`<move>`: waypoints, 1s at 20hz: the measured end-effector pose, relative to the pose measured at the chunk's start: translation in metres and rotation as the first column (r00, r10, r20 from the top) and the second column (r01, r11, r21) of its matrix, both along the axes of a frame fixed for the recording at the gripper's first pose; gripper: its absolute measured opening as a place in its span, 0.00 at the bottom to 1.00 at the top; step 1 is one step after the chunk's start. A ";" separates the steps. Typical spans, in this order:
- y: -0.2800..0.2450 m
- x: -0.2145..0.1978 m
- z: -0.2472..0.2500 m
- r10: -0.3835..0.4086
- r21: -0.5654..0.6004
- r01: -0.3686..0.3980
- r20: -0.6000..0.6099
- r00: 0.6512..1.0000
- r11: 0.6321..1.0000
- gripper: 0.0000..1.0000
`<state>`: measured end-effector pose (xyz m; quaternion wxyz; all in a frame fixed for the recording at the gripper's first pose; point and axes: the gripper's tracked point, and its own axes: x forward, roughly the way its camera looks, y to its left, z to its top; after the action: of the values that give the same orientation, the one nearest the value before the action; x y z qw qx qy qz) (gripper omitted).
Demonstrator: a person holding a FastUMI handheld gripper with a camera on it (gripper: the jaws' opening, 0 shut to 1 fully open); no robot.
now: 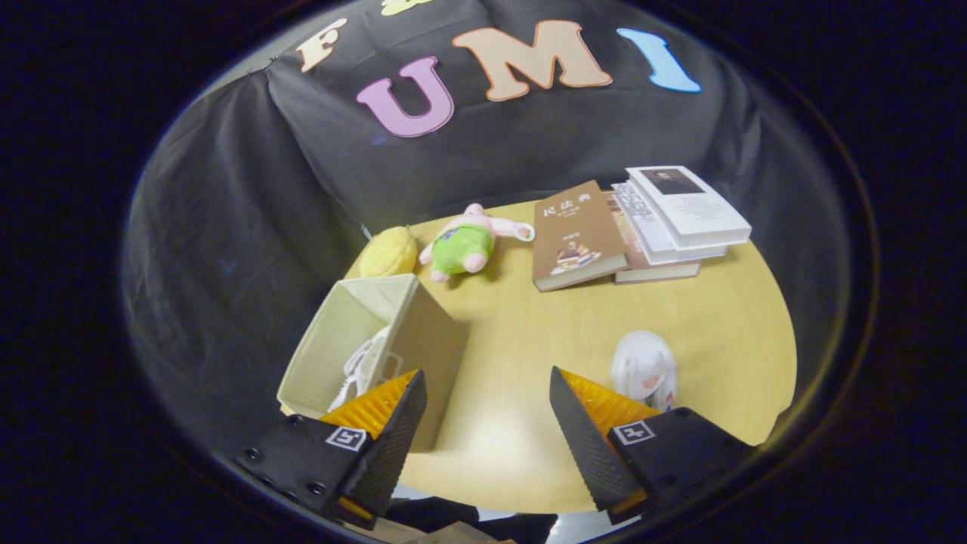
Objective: Open the storage box then place both shoes into the box .Put the left shoe in first, then the right shoe, with the right side of both shoes facing outward in a uniform manner.
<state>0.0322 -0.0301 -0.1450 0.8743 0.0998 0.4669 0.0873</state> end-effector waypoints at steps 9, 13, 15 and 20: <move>-0.111 -0.013 -0.046 -0.005 -0.198 -0.008 -0.064 0.998 0.980 1.00; -0.145 -0.023 -0.074 -0.001 -0.262 -0.032 -0.126 0.992 0.965 1.00; -0.157 -0.025 -0.089 0.001 -0.288 -0.045 -0.151 0.989 0.957 1.00; -0.168 -0.029 -0.126 0.004 -0.315 -0.075 -0.220 0.975 0.946 1.00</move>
<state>0.0035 -0.1985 -0.2708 0.8209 -0.0443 0.5691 0.0164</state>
